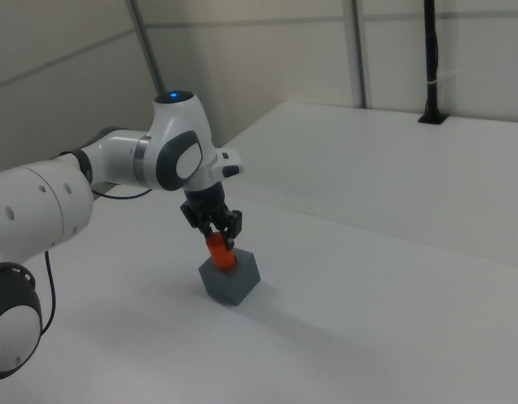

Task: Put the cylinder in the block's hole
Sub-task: 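Open the gripper and raise it away from the block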

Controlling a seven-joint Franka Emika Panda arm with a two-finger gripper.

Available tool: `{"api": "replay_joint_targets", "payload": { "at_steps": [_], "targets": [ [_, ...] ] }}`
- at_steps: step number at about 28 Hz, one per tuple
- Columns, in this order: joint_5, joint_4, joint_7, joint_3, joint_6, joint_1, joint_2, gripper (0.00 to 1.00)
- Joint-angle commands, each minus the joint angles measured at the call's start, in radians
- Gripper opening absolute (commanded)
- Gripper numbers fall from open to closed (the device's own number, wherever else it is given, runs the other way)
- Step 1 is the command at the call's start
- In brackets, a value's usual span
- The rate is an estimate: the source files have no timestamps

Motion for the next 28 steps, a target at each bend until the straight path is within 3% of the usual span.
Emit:
{"api": "replay_joint_targets", "payload": {
  "at_steps": [1, 9, 14, 20, 24, 28],
  "targets": [
    [-0.016, 0.005, 0.001, -0.013, 0.01, 0.005, 0.004, 1.0],
    [-0.013, 0.014, 0.009, -0.016, 0.009, 0.005, -0.011, 1.0],
    [-0.015, 0.0, 0.001, -0.027, -0.003, -0.002, -0.068, 1.0],
    [-0.012, -0.028, -0.012, -0.119, -0.011, -0.004, -0.103, 1.0],
    [-0.015, -0.04, -0.134, -0.173, -0.078, -0.018, -0.123, 1.0],
    [-0.015, -0.067, -0.229, -0.193, -0.112, -0.041, -0.146, 1.0]
  ]
}}
